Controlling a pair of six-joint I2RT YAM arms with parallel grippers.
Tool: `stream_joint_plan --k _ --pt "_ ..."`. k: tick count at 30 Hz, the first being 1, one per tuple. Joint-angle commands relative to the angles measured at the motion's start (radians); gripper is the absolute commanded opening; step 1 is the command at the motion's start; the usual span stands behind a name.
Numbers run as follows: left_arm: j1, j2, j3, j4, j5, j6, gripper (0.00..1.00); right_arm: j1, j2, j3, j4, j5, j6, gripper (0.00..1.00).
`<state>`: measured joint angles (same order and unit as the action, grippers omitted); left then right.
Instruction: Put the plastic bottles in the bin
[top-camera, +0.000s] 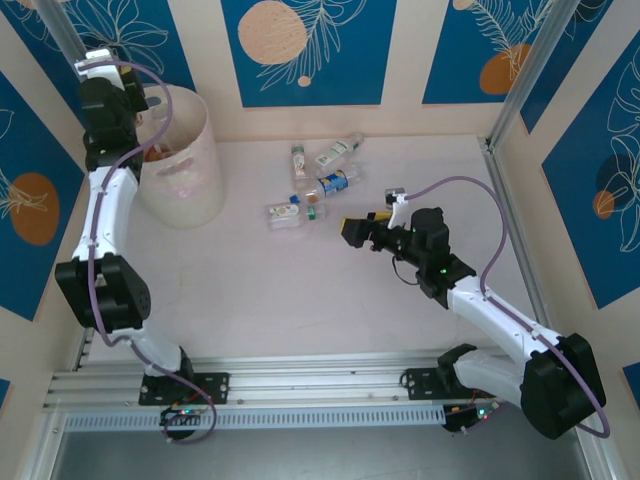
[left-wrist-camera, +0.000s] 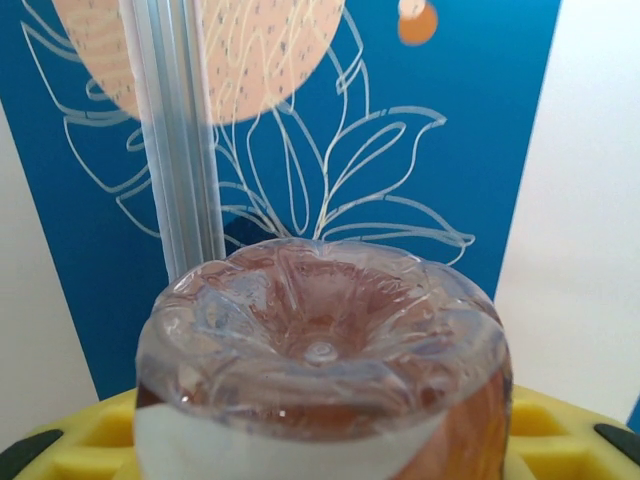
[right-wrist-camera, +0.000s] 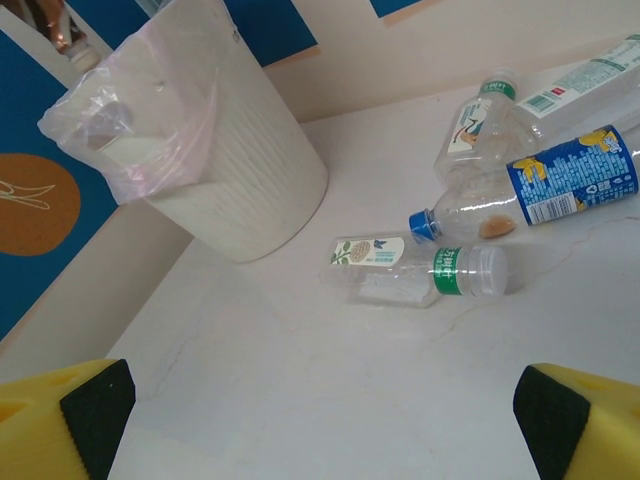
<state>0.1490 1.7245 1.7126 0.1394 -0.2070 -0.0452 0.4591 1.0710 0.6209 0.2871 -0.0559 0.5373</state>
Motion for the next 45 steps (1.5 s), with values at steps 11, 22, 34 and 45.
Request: stream_joint_plan --k 11,22,34,45 --pt "0.042 0.084 0.071 0.016 -0.105 0.036 1.00 0.018 -0.050 -0.006 -0.048 0.075 -0.025 1.00" --pt "0.016 0.054 0.125 -0.117 -0.074 -0.077 1.00 0.019 -0.048 -0.007 -0.052 0.076 -0.035 1.00" --pt "-0.229 -0.071 -0.015 -0.126 -0.006 -0.089 1.00 0.015 -0.023 -0.004 -0.107 0.210 0.002 1.00" --pt "-0.461 -0.095 -0.092 -0.276 0.462 0.154 1.00 -0.019 -0.008 -0.007 -0.134 0.282 0.069 1.00"
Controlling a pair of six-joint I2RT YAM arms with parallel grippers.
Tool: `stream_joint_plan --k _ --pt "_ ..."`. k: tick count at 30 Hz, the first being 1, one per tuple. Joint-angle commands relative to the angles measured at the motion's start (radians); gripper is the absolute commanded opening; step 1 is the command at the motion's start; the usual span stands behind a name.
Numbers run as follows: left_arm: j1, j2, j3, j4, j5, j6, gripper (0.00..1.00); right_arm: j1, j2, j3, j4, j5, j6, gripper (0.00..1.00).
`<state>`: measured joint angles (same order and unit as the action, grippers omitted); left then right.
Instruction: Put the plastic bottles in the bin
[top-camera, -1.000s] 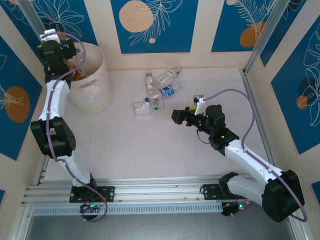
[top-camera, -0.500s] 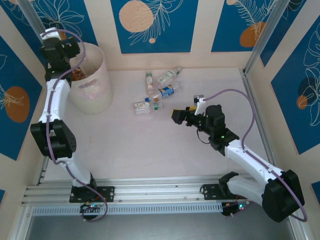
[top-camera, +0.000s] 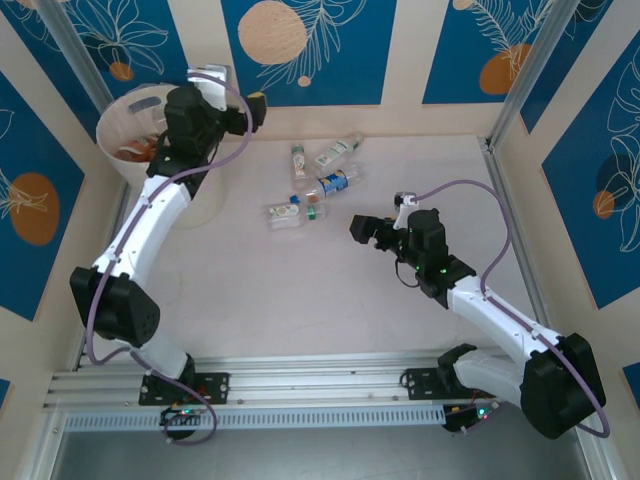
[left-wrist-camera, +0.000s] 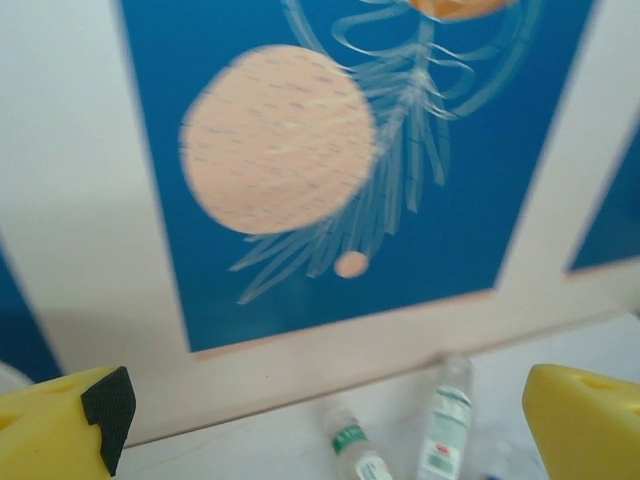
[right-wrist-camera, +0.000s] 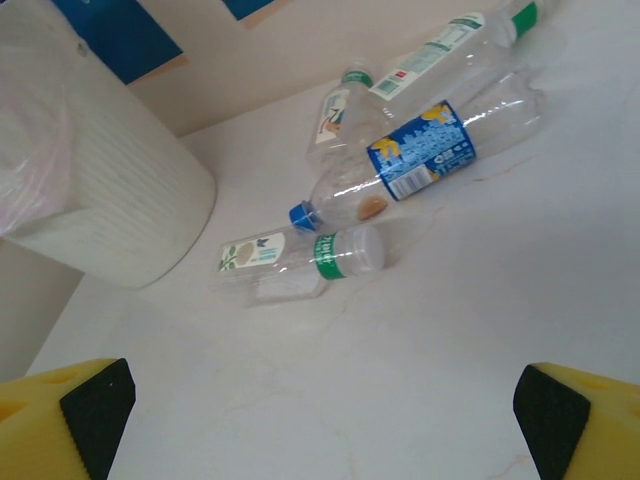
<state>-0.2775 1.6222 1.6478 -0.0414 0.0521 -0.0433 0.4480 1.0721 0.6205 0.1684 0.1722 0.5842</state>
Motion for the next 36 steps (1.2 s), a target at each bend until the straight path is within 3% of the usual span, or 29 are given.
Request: stream_joint_plan --k 1,3,6,13,18,24,31,36 --pt "-0.057 0.014 -0.034 -0.147 0.222 0.232 1.00 -0.013 -0.012 -0.010 -0.022 0.060 0.022 1.00" --pt "-0.111 0.032 -0.047 -0.263 0.186 0.416 1.00 -0.023 -0.023 -0.018 -0.027 0.063 0.022 1.00" --pt "-0.147 0.075 -0.066 -0.380 0.102 0.588 1.00 -0.035 -0.036 -0.032 -0.029 0.062 0.030 1.00" --pt "-0.143 0.258 0.039 -0.633 -0.032 0.708 1.00 -0.053 -0.055 -0.044 -0.047 0.053 0.035 1.00" --pt "-0.133 0.387 0.141 -0.749 -0.024 0.719 1.00 -0.061 -0.063 -0.039 -0.061 0.040 0.031 1.00" --pt "-0.140 0.475 0.153 -0.721 0.175 0.744 0.97 -0.067 -0.068 -0.040 -0.072 0.040 0.033 1.00" --pt "-0.187 0.570 0.096 -0.559 -0.024 0.826 0.87 -0.070 -0.083 -0.044 -0.084 0.035 0.036 1.00" --pt "-0.205 0.537 0.013 -0.501 -0.042 0.847 0.82 -0.072 -0.086 -0.052 -0.084 0.036 0.041 0.99"
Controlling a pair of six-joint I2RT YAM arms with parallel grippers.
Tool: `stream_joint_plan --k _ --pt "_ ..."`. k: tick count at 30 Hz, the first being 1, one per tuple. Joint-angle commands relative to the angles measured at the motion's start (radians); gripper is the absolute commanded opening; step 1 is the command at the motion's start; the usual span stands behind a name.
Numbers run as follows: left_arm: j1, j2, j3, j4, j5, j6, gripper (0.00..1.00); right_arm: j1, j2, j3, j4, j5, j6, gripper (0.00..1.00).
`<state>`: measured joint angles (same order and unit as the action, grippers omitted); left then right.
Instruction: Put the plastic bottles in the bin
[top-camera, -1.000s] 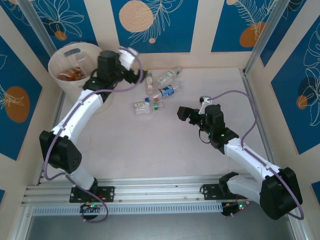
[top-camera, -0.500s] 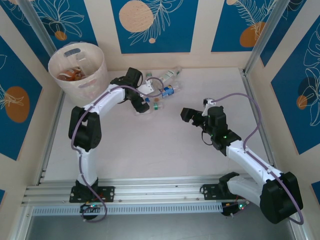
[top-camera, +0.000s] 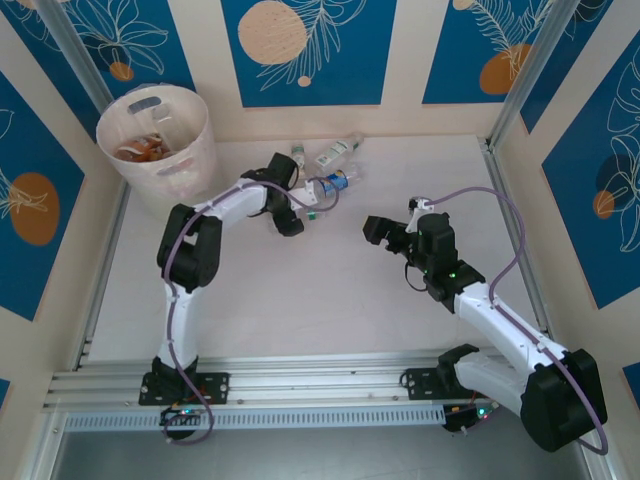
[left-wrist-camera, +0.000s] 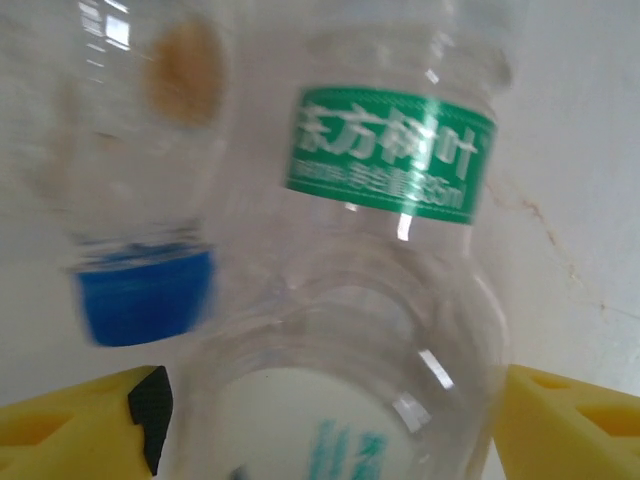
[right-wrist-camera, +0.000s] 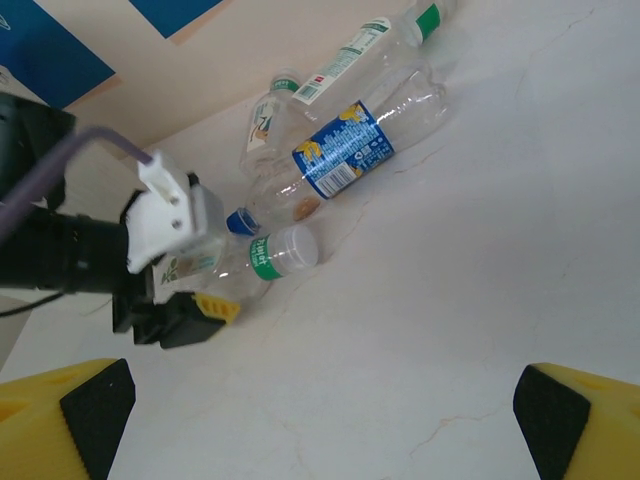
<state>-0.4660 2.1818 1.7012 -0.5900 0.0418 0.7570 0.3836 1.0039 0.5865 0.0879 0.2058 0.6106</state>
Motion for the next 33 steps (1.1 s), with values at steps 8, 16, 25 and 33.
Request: stream_joint_plan --k 8,16,25,33 --pt "-0.064 -0.060 -0.184 0.140 -0.134 0.095 0.82 -0.011 -0.009 -0.026 0.013 -0.003 0.018 1.00" --pt "-0.084 -0.034 -0.166 0.194 -0.182 0.042 0.67 -0.015 -0.019 -0.027 -0.008 -0.006 0.020 1.00" --pt "-0.082 -0.152 -0.269 0.251 -0.066 -0.001 0.52 -0.021 -0.024 -0.039 0.001 -0.002 0.020 1.00" --pt "-0.082 -0.204 -0.263 0.252 0.000 -0.052 0.28 -0.025 -0.025 -0.042 -0.004 -0.002 0.025 1.00"
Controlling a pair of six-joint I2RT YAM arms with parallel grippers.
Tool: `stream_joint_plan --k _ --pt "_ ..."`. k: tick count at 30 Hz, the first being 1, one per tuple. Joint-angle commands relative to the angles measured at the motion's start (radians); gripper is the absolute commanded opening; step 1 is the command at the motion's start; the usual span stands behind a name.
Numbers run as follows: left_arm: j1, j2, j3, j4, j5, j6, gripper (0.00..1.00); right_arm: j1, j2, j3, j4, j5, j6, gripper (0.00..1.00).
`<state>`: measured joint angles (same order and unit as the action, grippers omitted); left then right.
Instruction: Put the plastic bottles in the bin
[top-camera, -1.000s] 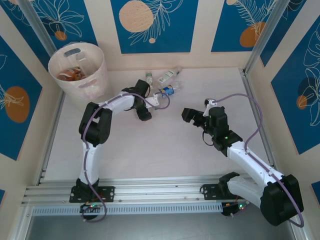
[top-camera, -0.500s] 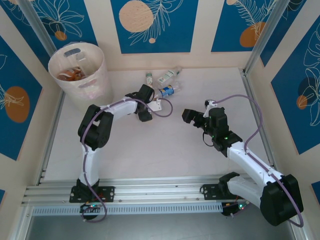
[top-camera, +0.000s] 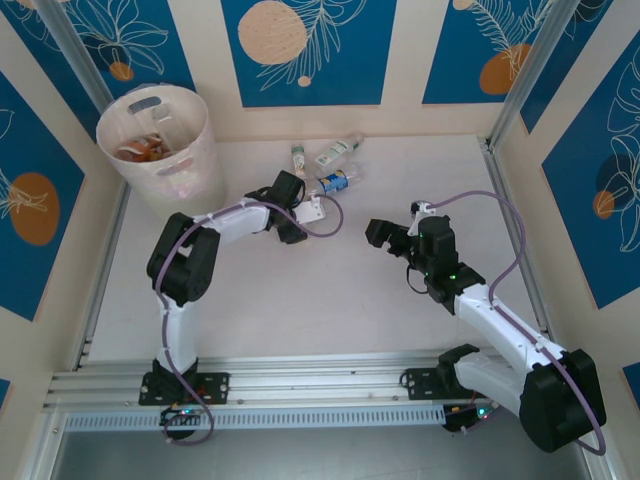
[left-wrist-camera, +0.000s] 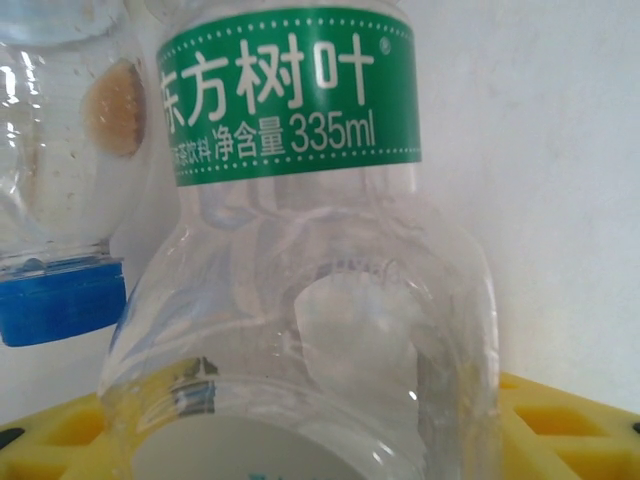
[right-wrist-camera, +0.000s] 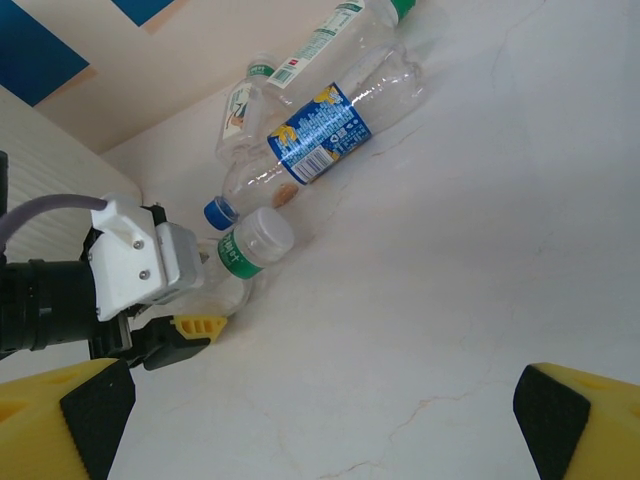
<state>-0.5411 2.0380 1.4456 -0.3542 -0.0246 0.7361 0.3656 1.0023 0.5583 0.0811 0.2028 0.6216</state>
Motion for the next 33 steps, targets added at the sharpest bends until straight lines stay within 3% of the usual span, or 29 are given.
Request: stream_joint_plan --k 1,8,12,22,33 --pt "-0.007 -0.067 -0.008 0.018 0.077 -0.037 0.25 -0.008 -0.024 -0.013 0.004 0.001 0.013 1.00" --pt "-0.007 -0.201 -0.051 0.065 0.208 -0.113 0.00 -0.010 -0.022 -0.012 0.009 0.000 0.017 1.00" --pt "-0.006 -0.325 -0.109 0.150 0.284 -0.178 0.00 -0.011 -0.025 -0.015 0.045 -0.059 -0.003 1.00" --pt "0.012 -0.524 -0.212 0.341 0.322 -0.395 0.00 0.021 -0.006 0.019 0.153 -0.291 -0.120 1.00" --pt "0.158 -0.614 -0.203 0.433 0.468 -0.703 0.00 0.151 0.121 0.143 0.154 -0.252 -0.213 1.00"
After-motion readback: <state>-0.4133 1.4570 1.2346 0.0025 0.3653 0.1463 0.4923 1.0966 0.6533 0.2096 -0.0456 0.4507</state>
